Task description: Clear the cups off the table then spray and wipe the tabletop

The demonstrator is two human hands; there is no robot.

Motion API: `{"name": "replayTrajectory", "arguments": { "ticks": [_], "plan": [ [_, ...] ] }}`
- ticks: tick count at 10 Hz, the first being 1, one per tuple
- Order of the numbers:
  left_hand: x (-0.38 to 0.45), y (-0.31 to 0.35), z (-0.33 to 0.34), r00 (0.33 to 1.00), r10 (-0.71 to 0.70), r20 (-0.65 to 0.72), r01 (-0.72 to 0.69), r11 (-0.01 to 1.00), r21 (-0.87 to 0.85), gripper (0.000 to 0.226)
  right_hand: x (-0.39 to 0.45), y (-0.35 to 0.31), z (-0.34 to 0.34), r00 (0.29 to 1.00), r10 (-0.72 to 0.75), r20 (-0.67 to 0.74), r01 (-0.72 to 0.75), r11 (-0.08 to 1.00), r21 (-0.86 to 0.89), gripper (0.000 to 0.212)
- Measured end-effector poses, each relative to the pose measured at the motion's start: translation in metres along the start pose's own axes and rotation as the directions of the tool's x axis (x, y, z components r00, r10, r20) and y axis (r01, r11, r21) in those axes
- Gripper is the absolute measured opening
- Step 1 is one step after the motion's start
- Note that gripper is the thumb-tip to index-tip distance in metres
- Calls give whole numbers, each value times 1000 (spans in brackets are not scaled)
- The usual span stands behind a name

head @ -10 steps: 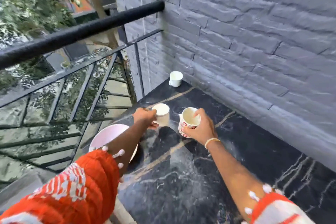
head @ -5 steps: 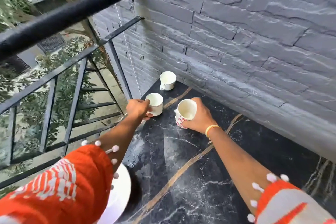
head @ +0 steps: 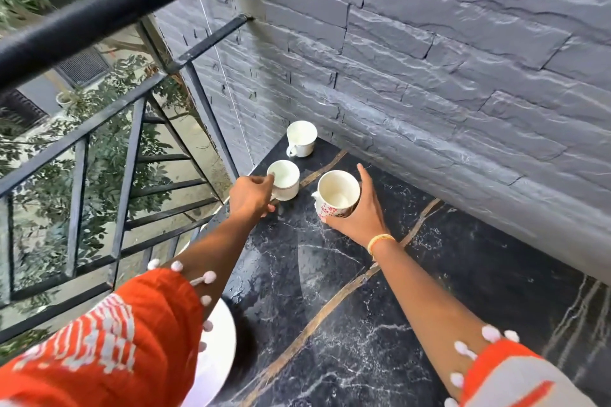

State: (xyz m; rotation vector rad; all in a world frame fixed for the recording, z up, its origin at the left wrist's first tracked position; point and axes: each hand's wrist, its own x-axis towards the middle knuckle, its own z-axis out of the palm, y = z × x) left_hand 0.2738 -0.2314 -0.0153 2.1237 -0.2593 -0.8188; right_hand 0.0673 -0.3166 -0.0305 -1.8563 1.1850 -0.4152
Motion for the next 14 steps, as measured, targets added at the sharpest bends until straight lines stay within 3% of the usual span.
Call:
{"name": "replayTrajectory", "arguments": {
  "ticks": [1,2,3,4,5,7,8,10,12,14],
  "plan": [
    [3,-13,4,995,1,-104,-3,1000,-21,30,-8,-2,11,986,116,-118,-107,991,78,118],
    [3,-26,11,996,-6,-92,1,998,-56,30,-12,-3,18,977,132,-167,-117,988,97,102],
    [-3,-37,22,996,92,14,-91,996,-25,56,-8,-7,19,980,93,-177,-79,993,87,87],
    [-2,-40,30,986,154,63,-150,987,-61,73,5,-10,15,984,78,-157,-66,995,79,86],
    [7,-50,39,987,158,26,-155,985,-73,93,34,-12,8,986,113,-119,-101,989,105,88],
    [8,-49,43,986,146,-83,-156,980,-122,69,74,-14,2,988,135,-77,-128,988,86,92],
    [9,-49,46,985,130,-111,-146,978,-148,67,80,-16,3,985,144,-89,-138,987,80,93],
    [9,-45,51,982,102,-159,-127,979,-157,89,79,-14,8,982,170,-84,-164,984,74,98],
    [18,-47,61,973,83,-216,-112,986,-127,77,69,-11,13,978,193,-82,-186,979,85,108],
    [15,-54,57,973,86,-212,-132,968,-212,74,62,-4,23,968,244,-60,-228,954,197,114]
  ]
}}
